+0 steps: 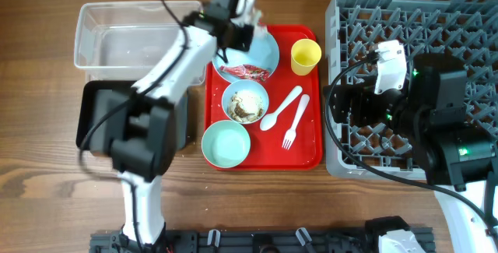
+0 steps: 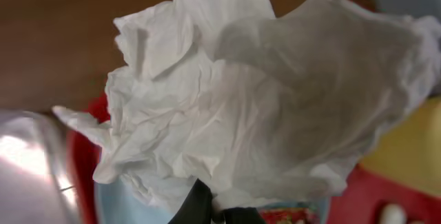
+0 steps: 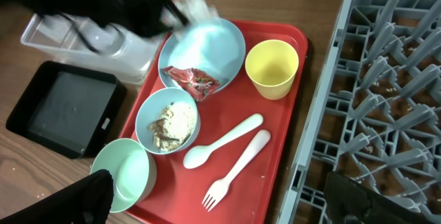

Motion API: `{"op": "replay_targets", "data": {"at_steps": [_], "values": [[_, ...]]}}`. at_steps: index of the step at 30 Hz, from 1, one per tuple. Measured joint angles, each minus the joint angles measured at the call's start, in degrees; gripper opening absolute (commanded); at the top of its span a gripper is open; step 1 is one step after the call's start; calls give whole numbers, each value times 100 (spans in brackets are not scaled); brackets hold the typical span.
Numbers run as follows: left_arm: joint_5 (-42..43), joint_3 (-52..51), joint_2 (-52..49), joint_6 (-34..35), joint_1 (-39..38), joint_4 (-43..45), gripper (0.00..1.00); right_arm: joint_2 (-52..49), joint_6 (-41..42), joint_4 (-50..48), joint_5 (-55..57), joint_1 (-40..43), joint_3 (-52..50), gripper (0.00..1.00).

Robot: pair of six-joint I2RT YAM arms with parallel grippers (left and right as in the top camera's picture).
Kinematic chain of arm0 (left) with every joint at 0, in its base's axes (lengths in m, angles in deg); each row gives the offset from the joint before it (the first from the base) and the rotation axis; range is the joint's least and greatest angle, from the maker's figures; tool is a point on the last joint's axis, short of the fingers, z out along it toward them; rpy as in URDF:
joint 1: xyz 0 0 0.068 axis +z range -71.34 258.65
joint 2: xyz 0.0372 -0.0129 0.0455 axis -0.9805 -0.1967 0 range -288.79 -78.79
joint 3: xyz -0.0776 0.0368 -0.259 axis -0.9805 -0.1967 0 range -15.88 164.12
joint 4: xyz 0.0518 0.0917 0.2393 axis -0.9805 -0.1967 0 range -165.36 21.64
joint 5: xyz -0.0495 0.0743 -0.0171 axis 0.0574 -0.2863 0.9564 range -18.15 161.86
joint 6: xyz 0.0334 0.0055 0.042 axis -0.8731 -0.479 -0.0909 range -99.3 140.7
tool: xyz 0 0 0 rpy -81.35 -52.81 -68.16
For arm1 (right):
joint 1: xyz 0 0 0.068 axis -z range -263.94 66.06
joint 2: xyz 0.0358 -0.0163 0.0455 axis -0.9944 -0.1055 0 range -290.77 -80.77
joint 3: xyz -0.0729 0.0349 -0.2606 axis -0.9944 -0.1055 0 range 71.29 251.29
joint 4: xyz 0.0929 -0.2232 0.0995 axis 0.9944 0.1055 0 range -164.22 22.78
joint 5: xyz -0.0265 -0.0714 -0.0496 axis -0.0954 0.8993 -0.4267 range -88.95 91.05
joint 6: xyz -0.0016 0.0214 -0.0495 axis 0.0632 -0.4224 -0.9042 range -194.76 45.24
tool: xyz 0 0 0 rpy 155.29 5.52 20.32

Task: Sort waste into correct bins and load items into the dishwasher rack
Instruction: 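Grasp the tissue and drop it into the clear plastic bin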

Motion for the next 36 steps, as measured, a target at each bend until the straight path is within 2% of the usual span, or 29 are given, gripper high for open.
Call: {"op": "replay_targets", "data": {"at_steps": [7, 12, 14, 16, 17, 19, 29, 36], "values": [[-282, 280, 1412, 393, 566, -597, 4, -2, 2, 2, 0, 0, 0, 100], [-605, 332, 1421, 466, 1217, -1113, 6, -2, 2, 2, 0, 0, 0, 100], [-671, 330, 1198, 476, 1458, -1309, 20, -2, 2, 2, 0, 0, 0, 100], [-697, 323, 914, 490, 1639, -1528, 52, -2, 2, 2, 0, 0, 0, 100], [-695, 313, 765, 507, 1705, -1646, 78, -2, 2, 2, 0, 0, 0, 100], [-675, 286, 533, 527, 1770, -1781, 100, -15, 2, 2, 0, 0, 0, 100], [-651, 345, 433, 509, 1604, -1786, 100, -151, 2, 0, 2, 0, 0, 100], [-520, 496, 844, 55, 1043, -1847, 99, -210, 2, 2, 0, 0, 0, 100]]}}
